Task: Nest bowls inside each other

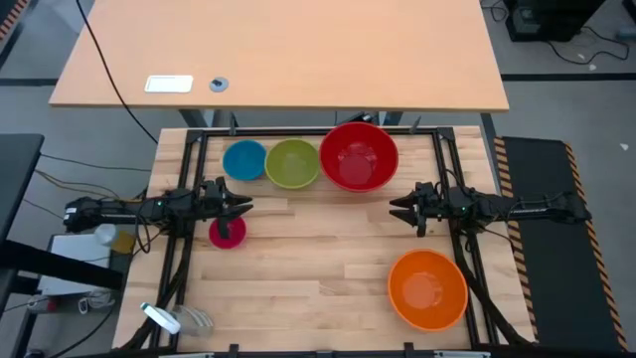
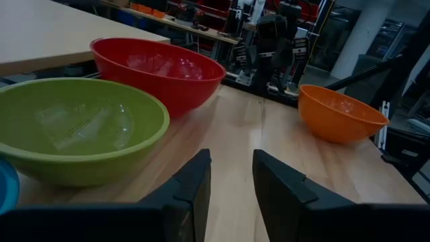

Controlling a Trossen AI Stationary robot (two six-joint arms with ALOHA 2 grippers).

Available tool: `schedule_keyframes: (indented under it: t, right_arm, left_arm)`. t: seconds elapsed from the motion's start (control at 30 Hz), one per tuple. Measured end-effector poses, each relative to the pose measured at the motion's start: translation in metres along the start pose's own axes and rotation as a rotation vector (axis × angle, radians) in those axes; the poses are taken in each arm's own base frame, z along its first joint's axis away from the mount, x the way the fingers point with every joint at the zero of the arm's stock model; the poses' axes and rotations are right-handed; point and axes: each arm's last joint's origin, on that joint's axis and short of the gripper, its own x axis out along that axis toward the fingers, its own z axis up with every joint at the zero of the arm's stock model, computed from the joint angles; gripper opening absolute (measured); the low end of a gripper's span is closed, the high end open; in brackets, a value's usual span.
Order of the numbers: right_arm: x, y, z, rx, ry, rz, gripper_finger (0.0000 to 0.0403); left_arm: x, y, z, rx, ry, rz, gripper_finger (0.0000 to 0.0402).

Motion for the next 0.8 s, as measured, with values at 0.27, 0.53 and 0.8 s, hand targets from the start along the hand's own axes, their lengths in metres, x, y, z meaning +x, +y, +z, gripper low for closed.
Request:
schedule_keyframes:
  t: [0.27, 0.53, 0.8]
  right_arm:
    - [0.0, 0.0, 0.0, 0.0, 0.0, 0.0, 0.0197]
    - [0.0, -0.002, 0.001, -0.043, -0.041, -0.079, 0.0197]
    - [-0.006, 0.006, 0.03, 0.242, -0.402, -0.056, 0.0197]
  left_arm:
    - [0.0, 0.0, 0.0, -0.033, -0.001, 0.0, 0.0114]
    - [-0.003, -0.006, 0.025, -0.335, -0.254, -0.087, 0.0114]
    - [-0.013, -0.008, 0.048, -0.453, -0.517, -0.129, 0.0114]
